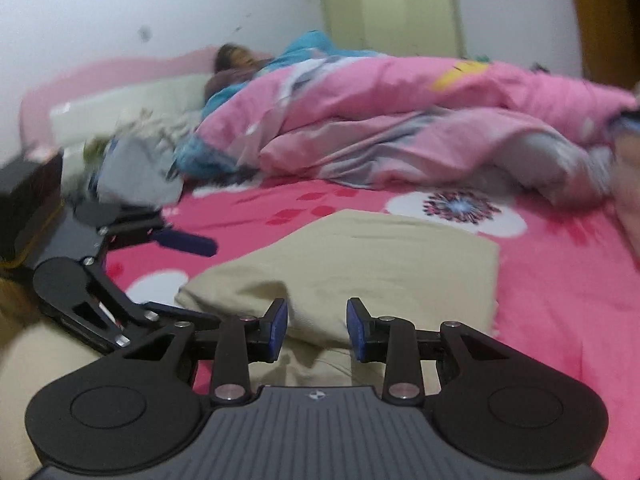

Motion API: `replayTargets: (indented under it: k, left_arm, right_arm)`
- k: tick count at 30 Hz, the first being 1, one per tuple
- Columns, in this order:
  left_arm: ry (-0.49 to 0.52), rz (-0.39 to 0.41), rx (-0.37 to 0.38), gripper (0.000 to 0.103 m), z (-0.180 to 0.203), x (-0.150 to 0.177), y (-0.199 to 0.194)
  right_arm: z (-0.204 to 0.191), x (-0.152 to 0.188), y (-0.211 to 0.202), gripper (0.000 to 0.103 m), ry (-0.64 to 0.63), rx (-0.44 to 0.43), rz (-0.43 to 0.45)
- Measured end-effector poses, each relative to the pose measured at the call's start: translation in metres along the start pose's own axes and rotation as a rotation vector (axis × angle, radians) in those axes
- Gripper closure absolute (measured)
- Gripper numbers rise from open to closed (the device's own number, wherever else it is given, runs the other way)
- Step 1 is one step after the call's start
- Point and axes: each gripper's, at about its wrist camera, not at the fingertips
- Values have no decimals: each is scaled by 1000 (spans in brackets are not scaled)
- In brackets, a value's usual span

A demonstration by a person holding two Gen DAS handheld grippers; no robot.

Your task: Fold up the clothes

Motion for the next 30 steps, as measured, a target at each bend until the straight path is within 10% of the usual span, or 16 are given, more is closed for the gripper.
replayTargets:
  k: [8, 22, 30]
  left_arm:
    - [-39, -55, -51, 23, -5, 2, 11]
    - [-264, 61, -103, 41, -25, 14, -7]
    - [-124, 94, -105, 36, -10, 6, -7]
  right_arm:
    - [-15, 10, -4, 97, -75, 67, 24]
    - [-9, 33, -26, 99, -76, -15, 42]
    - [-11, 29, -33, 99, -44, -1, 65]
Point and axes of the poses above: each gripper's, at about its wrist camera, not at the fingertips, and y roughly the way its jaws point, z to its right, x to its underside, and after that the axes turned 5 degrees about x, right-handed
